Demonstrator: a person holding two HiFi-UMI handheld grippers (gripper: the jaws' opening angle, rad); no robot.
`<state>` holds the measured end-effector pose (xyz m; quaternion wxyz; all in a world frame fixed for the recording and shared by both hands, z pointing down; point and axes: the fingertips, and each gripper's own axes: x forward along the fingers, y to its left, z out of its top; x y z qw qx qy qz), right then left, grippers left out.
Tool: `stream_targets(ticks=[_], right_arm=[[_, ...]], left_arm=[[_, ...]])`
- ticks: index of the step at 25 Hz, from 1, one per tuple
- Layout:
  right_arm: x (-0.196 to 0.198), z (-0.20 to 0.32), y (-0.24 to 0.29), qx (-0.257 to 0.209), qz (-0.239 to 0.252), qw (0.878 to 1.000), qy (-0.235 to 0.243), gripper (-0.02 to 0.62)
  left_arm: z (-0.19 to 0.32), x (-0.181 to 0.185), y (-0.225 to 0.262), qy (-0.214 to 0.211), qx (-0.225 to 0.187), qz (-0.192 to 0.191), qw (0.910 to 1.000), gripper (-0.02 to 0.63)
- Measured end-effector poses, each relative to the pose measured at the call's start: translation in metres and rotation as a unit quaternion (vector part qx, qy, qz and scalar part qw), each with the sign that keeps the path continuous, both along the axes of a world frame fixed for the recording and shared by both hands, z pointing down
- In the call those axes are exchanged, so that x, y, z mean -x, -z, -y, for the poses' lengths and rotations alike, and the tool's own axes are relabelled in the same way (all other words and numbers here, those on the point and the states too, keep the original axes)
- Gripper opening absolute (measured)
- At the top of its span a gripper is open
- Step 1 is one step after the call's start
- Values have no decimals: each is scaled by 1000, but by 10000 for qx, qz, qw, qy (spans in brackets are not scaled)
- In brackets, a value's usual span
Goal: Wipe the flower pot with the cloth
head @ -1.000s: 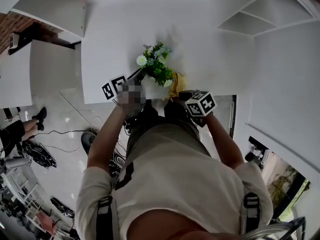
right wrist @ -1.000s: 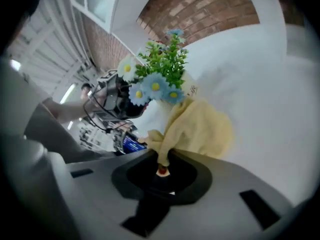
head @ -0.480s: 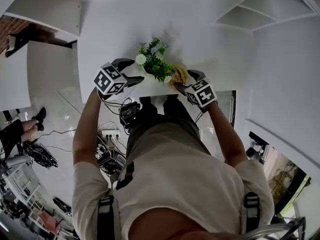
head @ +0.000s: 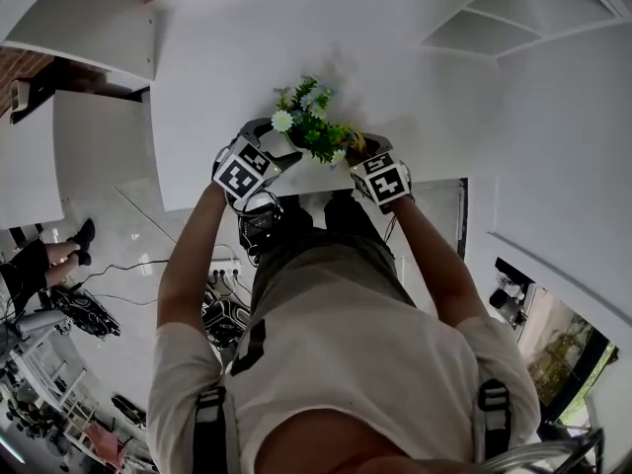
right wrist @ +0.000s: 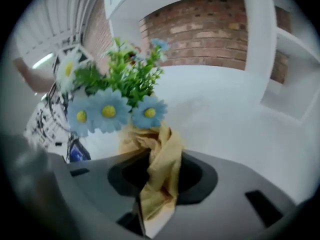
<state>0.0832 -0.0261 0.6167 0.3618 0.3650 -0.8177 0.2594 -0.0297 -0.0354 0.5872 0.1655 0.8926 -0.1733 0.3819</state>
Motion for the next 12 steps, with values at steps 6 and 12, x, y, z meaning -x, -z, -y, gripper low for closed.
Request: stream_targets(ticks=[6, 12], right_arm=[[-4, 28, 50, 244, 1879, 9723, -1373, 123], [24, -17, 50, 1141, 2388, 9535, -1444, 123]], left_arm=[[3, -10, -4, 1429, -4, -375, 9890, 353], [5, -13, -9, 2237, 73, -404, 9738, 353]])
